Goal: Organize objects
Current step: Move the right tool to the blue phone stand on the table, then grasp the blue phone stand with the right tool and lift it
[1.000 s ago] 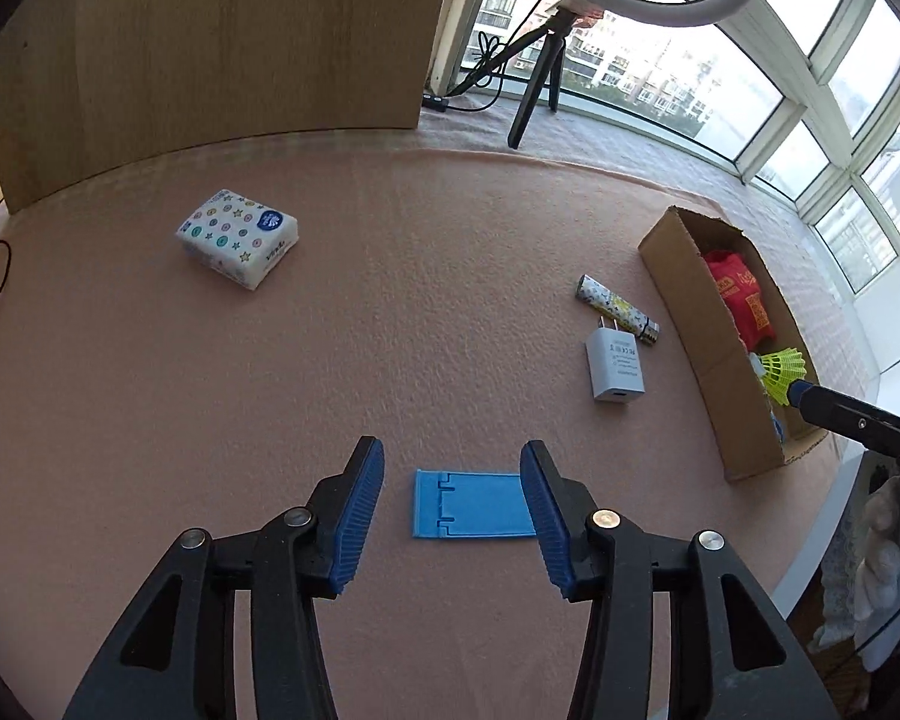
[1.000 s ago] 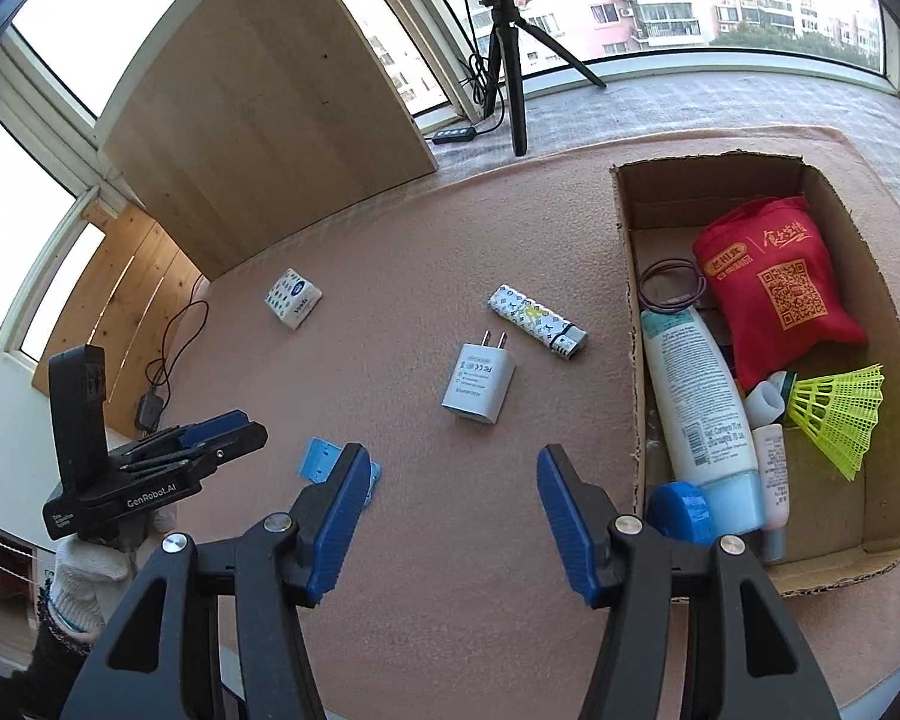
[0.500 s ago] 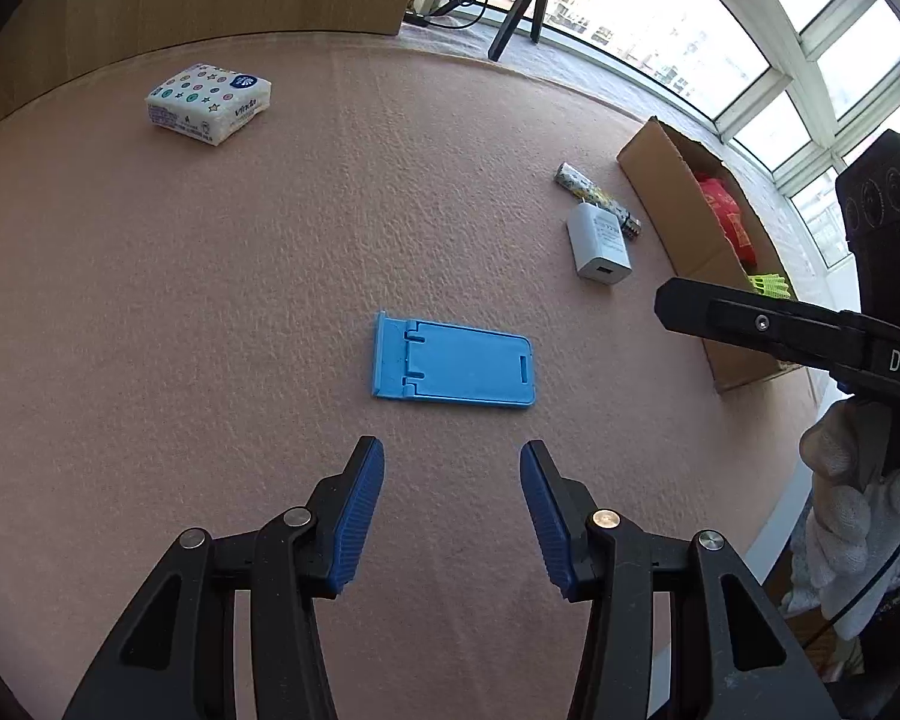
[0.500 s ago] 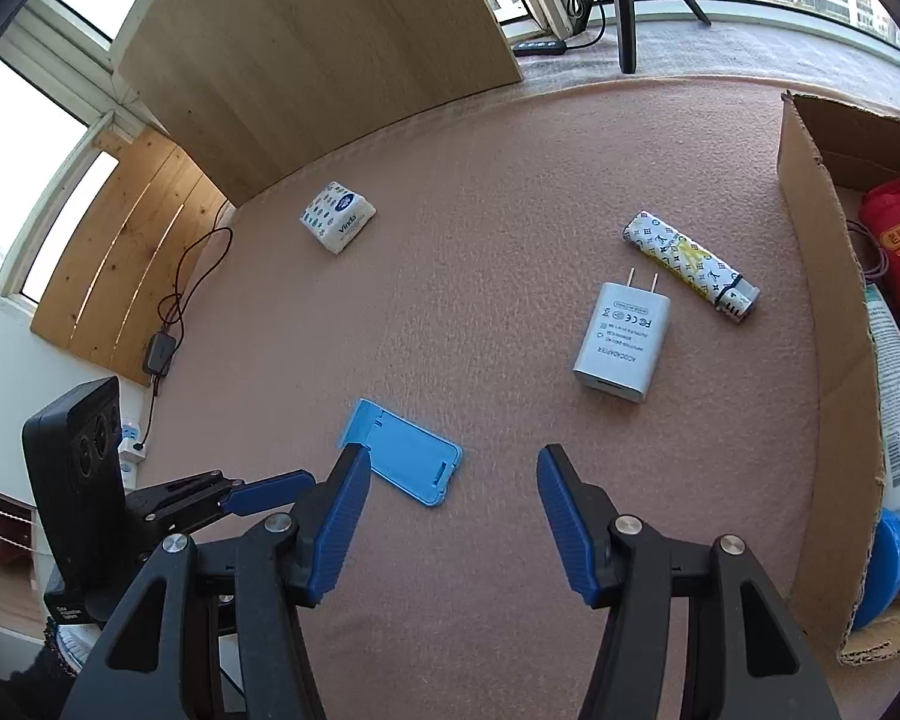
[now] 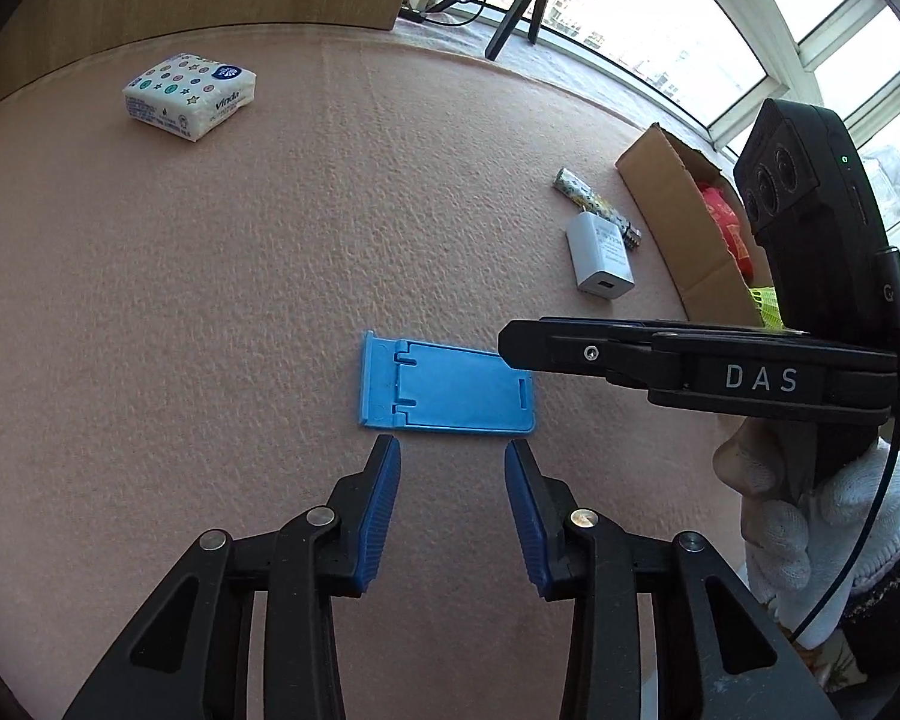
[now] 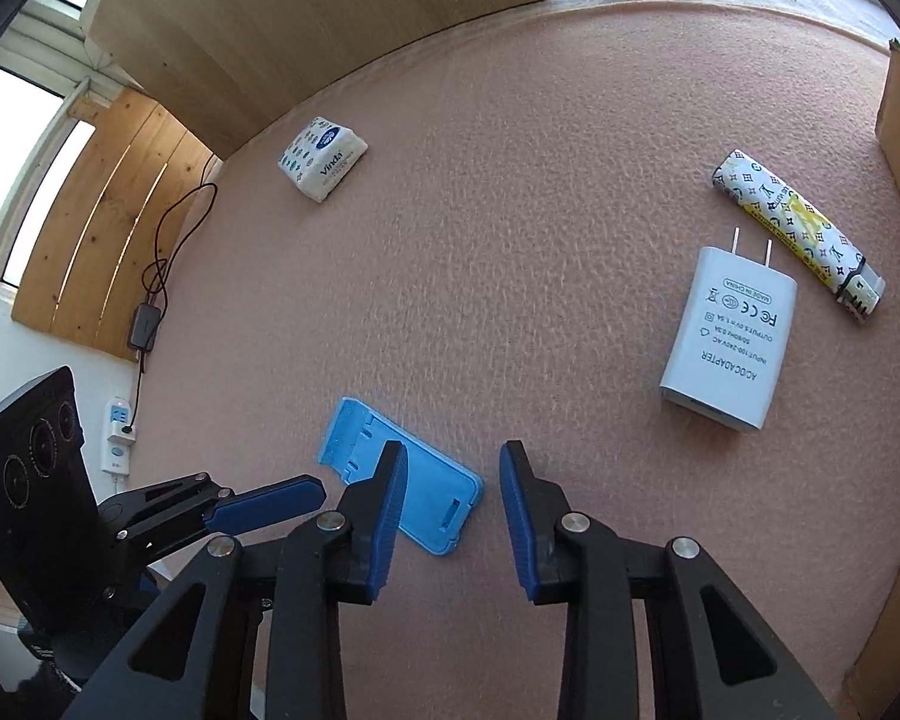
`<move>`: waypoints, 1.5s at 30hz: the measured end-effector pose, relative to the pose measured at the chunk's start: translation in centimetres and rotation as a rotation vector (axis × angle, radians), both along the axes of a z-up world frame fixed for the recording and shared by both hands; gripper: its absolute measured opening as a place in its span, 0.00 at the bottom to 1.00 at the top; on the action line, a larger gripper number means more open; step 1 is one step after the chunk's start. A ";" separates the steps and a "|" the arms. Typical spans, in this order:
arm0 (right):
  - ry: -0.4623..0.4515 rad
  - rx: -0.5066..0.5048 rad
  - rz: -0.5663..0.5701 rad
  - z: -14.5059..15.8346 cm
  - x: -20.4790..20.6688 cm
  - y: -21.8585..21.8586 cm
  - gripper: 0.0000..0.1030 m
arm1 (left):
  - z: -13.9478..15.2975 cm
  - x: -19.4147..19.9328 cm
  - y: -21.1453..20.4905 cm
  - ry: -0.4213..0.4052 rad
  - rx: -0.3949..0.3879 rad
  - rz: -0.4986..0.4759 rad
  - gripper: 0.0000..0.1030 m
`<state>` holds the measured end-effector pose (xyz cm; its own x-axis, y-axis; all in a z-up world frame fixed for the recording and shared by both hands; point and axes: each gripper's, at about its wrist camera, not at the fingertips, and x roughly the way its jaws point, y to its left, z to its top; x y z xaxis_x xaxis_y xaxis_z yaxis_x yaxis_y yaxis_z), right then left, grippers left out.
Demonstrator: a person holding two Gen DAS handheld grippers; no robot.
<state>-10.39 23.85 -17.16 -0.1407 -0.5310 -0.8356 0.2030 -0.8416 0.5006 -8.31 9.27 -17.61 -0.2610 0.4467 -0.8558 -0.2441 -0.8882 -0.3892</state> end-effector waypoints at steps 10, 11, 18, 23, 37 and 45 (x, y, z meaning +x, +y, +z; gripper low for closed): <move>-0.041 -0.055 0.037 -0.5 1.3 -1.6 0.25 | -1.1 -2.9 -1.6 -0.014 0.017 0.039 0.38; -0.045 -0.056 0.043 -0.6 1.5 -1.7 0.25 | -1.2 -3.2 -1.7 -0.014 0.020 0.040 0.38; -0.045 -0.050 0.082 -0.5 2.5 -2.8 0.25 | -1.3 -5.0 -1.7 -0.017 0.030 0.024 0.38; -0.022 -0.009 0.110 -0.2 2.8 -3.4 0.25 | -1.2 -5.5 -1.0 -0.016 0.040 0.009 0.38; 0.050 0.154 0.055 0.8 2.1 -4.9 0.43 | 0.3 -1.3 -7.3 0.039 -0.076 0.097 0.38; 0.091 0.302 0.068 0.6 1.9 -8.7 0.43 | 1.4 0.3 -9.5 0.084 -0.115 0.093 0.44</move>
<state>-8.46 15.19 -16.51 -0.1952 -0.2718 -0.9424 0.2961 -0.9323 0.2076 -7.98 -0.18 -16.20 -0.3691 0.3180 -0.8733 -0.1863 -0.9459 -0.2657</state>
